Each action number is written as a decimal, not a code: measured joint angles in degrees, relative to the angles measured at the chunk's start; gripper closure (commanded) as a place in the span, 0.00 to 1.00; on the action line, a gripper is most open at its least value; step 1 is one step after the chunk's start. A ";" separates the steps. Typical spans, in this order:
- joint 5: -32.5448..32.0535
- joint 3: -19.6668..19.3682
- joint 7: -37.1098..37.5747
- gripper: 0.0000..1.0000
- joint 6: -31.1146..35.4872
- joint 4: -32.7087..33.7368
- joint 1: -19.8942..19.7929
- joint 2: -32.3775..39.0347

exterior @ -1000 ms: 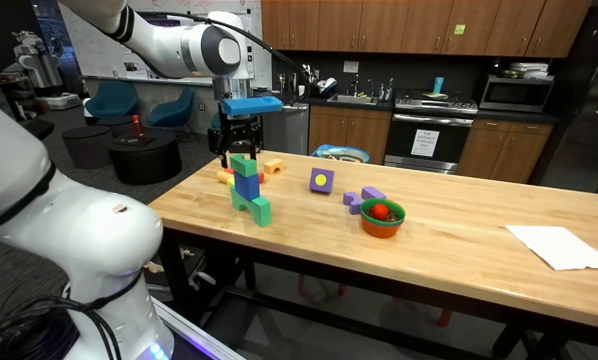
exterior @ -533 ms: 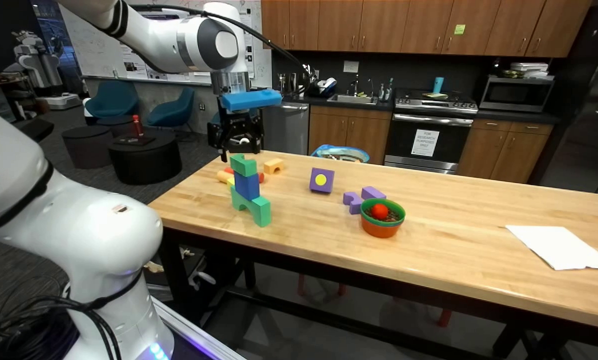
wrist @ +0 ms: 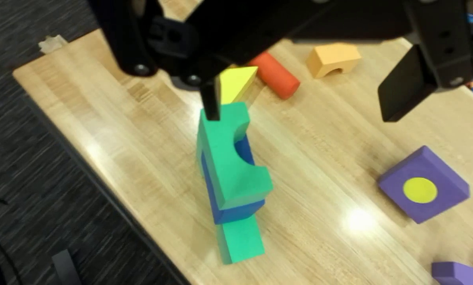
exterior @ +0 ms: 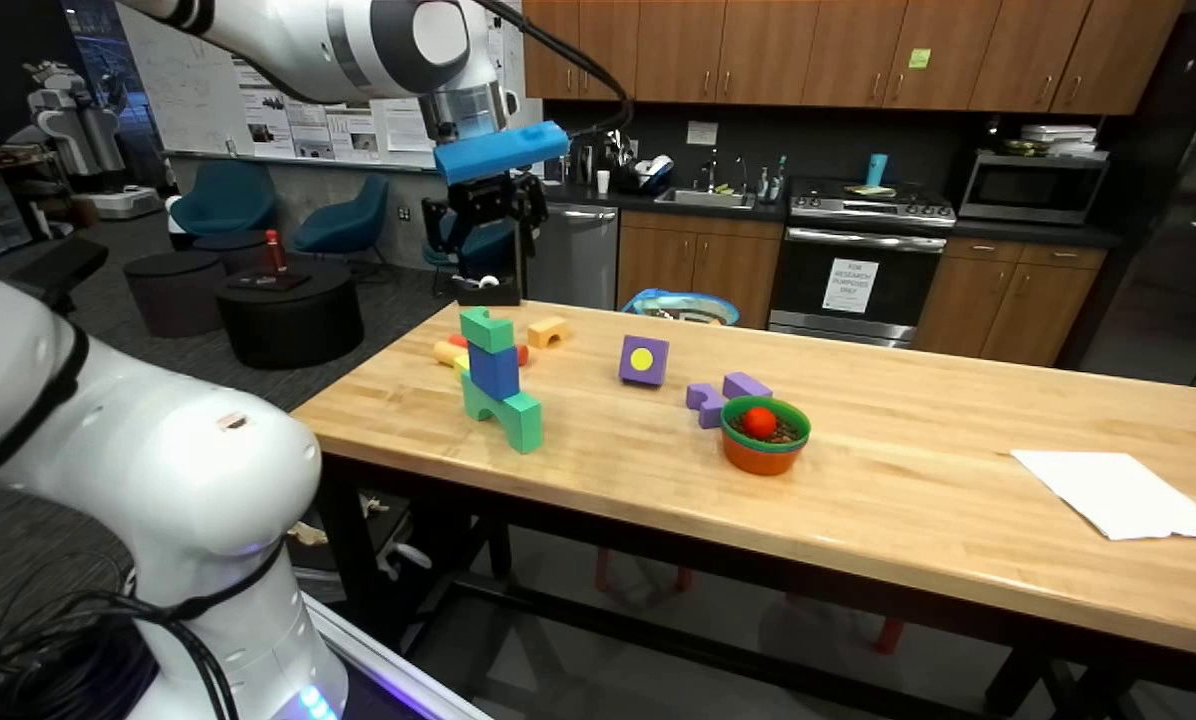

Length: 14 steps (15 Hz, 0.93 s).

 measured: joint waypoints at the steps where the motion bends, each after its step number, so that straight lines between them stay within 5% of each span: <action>1: 0.00 -0.35 1.75 0.00 0.90 0.20 -0.85 -0.48; 8: -1.76 -2.54 15.92 0.00 11.89 0.88 -7.26 2.05; 14: -10.70 -1.34 30.97 0.00 20.43 2.42 -12.28 10.48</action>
